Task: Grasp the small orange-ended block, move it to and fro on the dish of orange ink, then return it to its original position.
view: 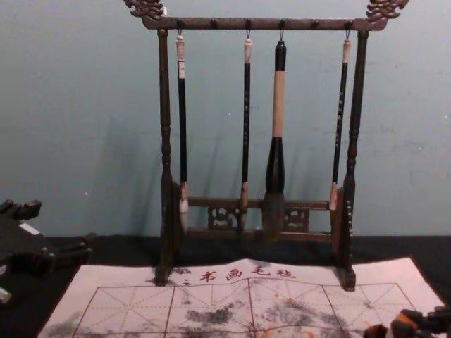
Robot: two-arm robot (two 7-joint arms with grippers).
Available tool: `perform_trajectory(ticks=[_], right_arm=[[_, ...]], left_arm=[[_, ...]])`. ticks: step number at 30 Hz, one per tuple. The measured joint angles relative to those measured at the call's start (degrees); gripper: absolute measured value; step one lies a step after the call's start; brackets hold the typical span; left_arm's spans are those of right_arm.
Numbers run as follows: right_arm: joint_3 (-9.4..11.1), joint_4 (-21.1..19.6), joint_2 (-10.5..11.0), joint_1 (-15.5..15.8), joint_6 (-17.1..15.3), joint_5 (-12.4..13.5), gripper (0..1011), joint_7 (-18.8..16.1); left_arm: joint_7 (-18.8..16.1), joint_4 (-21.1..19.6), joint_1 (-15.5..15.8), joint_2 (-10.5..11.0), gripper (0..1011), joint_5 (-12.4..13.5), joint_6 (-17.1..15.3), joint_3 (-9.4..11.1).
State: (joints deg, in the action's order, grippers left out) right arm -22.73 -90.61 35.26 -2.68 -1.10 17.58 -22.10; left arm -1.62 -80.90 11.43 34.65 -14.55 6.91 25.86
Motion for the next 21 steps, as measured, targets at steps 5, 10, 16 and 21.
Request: perform_trajectory(ticks=[5,10,16,21], right_arm=[[0.0,0.0,0.0,0.0,0.0,0.0,107,0.0],[0.0,0.0,0.0,0.0,0.0,0.0,107,0.0],[0.0,0.0,0.0,0.0,0.0,0.0,107,0.0],[0.4,0.0,-0.3,0.1,-0.2,0.0,107,-0.4]], left_arm=[[0.0,0.0,0.0,0.0,1001,0.0,0.0,0.0],[0.0,0.0,0.0,0.0,1001,0.0,0.0,0.0],[0.0,0.0,0.0,0.0,1001,0.0,0.0,0.0],[0.0,0.0,0.0,0.0,1001,0.0,0.0,0.0]])
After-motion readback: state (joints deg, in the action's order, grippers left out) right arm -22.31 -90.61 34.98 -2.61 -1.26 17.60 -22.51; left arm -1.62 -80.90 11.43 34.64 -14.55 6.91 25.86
